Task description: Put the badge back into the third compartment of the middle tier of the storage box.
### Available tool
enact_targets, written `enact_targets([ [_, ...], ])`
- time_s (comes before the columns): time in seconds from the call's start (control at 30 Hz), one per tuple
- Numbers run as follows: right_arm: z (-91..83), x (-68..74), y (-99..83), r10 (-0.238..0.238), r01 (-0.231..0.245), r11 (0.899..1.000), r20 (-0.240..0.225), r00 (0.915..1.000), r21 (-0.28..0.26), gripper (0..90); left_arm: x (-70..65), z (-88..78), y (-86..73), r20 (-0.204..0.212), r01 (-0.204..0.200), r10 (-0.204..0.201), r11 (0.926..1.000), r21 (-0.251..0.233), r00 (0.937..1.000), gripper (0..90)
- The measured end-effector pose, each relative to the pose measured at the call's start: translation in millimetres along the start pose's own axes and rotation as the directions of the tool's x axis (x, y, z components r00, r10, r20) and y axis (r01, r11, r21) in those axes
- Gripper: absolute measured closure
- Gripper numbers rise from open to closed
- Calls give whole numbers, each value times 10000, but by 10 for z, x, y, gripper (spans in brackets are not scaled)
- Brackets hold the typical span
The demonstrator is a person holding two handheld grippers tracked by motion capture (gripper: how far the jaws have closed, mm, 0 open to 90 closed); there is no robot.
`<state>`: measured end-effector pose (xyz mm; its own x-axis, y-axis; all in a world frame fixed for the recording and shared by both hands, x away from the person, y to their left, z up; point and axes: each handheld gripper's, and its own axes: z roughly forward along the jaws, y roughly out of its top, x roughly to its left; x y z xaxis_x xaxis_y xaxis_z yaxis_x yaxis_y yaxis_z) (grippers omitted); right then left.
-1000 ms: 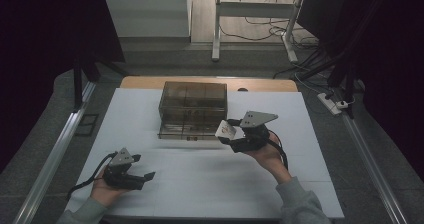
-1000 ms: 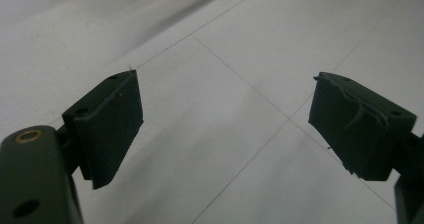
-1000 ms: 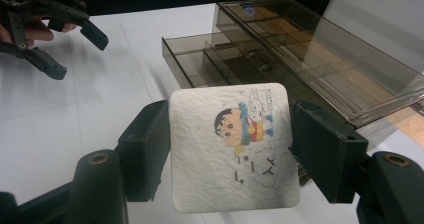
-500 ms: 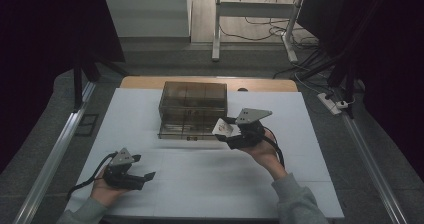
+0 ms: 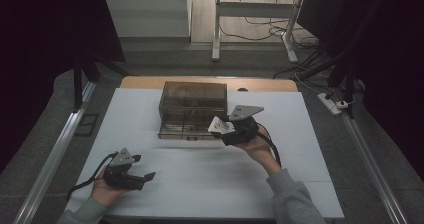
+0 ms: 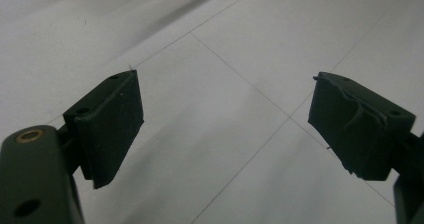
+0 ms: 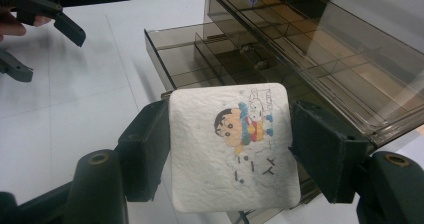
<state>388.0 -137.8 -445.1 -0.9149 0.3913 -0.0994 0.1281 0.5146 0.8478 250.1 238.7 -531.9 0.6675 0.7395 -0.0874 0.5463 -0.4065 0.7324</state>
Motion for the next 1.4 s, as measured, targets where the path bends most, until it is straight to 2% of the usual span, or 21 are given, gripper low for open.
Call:
enact_targets([
  [0.4, 114, -53, 60, -82, 82, 10000, -18, 10000, 16, 327, -1, 0, -2, -1, -34, 34, 10000, 17, 10000, 141],
  [0.67, 235, -144, 103, -49, 48, 9999, -89, 9999, -118, 327, -3, -6, -4, -16, -53, 53, 10000, 24, 10000, 142],
  [0.93, 317, -177, 67, -113, 115, 9997, -110, 9999, 216, 326, -9, -1, -8, 15, -92, 92, 9999, 67, 10000, 147],
  [1.07, 313, -212, 36, 18, -17, 9995, -17, 10000, 325, 326, -8, -2, -7, 16, -86, 86, 9999, 64, 10000, 147],
  [1.4, 317, -255, -17, -94, 78, 9983, 287, 9995, 572, 326, -7, -7, -7, 13, -81, 81, 10000, 46, 10000, 147],
])
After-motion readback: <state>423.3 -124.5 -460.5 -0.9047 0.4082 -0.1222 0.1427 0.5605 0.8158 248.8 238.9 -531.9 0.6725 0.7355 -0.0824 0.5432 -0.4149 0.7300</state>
